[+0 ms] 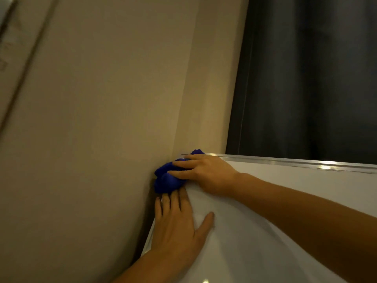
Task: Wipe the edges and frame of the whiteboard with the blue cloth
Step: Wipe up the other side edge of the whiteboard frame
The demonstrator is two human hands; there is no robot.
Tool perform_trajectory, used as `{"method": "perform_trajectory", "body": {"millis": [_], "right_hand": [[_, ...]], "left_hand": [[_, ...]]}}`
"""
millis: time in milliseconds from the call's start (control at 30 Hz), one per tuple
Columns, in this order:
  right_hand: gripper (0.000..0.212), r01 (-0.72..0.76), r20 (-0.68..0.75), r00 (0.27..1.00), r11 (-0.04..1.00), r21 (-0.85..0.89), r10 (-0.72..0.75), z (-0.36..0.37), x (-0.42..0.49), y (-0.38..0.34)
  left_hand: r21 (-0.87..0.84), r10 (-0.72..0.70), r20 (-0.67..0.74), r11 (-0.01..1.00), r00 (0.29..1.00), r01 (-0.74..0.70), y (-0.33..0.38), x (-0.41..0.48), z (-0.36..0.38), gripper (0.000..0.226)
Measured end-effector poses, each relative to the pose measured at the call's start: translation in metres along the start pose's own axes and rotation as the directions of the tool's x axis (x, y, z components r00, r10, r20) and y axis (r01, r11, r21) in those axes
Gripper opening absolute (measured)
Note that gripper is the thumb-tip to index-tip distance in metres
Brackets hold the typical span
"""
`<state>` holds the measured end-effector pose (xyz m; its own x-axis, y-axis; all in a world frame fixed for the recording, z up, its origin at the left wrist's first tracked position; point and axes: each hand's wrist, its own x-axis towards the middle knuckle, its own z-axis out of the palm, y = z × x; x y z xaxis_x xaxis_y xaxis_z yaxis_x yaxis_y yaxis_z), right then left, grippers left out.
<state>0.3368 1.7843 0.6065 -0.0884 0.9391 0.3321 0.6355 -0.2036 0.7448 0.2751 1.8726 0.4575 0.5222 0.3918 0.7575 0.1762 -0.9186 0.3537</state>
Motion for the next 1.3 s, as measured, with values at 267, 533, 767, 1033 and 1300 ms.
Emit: {"method": "perform_trajectory", "body": {"millis": [267,533,767,1033,1300], "right_hand": [[0.053,-0.387,0.049,0.922,0.921,0.034,0.385,-0.016,-0.010,0.028],[0.078,-0.567,0.003,0.824,0.824,0.017,0.567,0.023,0.031,-0.035],[0.080,-0.698,-0.093,0.715,0.716,-0.036,0.693,0.004,-0.077,0.007],[0.079,-0.724,-0.071,0.683,0.686,0.068,0.727,0.001,-0.080,-0.007],[0.076,-0.900,-0.157,0.435,0.425,-0.097,0.887,-0.034,-0.238,0.043]], "left_hand": [[0.023,0.013,0.063,1.000,0.998,-0.015,-0.004,0.000,0.003,0.104],[0.007,-0.051,0.140,0.999,0.989,0.051,0.009,0.000,-0.005,0.124],[0.022,0.000,0.085,1.000,0.996,-0.001,0.015,0.001,-0.010,0.124],[0.009,-0.049,0.148,0.999,0.988,0.048,0.074,0.025,-0.010,0.127],[0.026,-0.051,0.162,0.999,0.986,0.048,0.085,0.036,-0.006,0.137]]}}
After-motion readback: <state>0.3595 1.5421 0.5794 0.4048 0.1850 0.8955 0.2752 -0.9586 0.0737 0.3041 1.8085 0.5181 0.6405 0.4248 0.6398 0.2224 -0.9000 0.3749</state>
